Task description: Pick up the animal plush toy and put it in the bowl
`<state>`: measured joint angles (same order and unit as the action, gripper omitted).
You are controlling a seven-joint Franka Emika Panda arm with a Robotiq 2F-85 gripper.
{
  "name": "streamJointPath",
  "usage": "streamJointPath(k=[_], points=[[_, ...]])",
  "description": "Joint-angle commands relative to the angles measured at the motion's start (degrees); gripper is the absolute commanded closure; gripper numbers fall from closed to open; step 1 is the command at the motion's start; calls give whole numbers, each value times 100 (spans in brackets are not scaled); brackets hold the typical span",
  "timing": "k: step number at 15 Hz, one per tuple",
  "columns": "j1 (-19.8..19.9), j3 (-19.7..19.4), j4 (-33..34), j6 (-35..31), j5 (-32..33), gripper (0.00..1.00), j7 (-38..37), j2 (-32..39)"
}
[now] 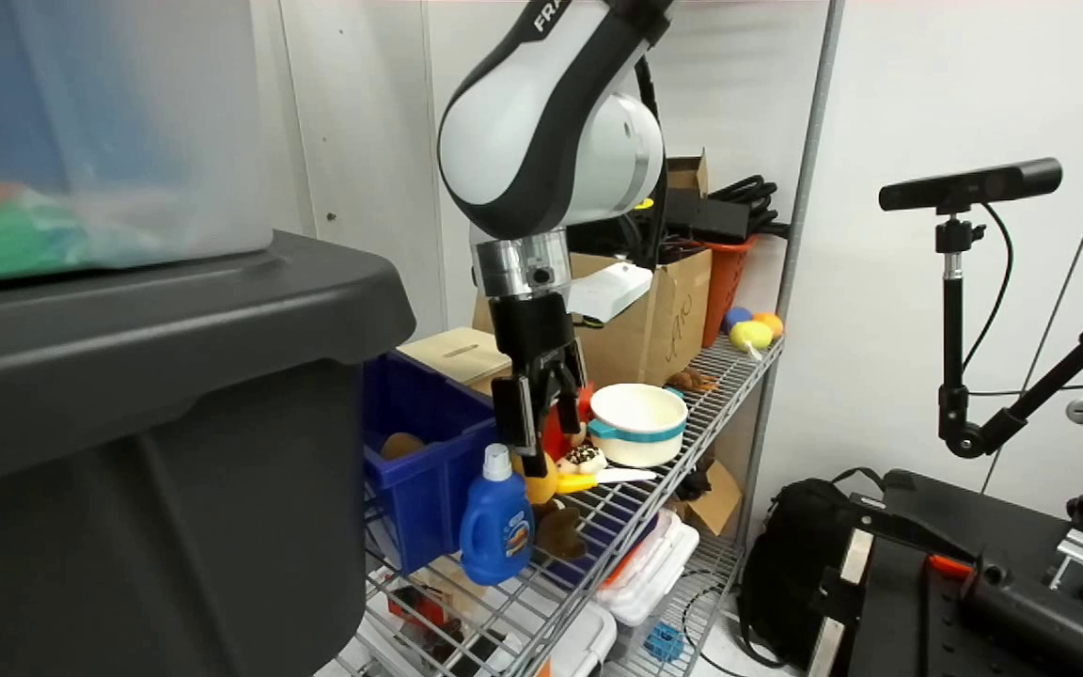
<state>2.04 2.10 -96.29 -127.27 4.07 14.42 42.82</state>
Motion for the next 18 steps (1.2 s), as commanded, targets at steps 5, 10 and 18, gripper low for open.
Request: streamJointPath(k=[5, 10, 18], points=[[2, 73, 371, 221, -37, 0, 50, 229], [-12, 77, 221, 184, -37, 0, 24, 134], [-121, 139, -100, 228, -49, 0, -90, 6]])
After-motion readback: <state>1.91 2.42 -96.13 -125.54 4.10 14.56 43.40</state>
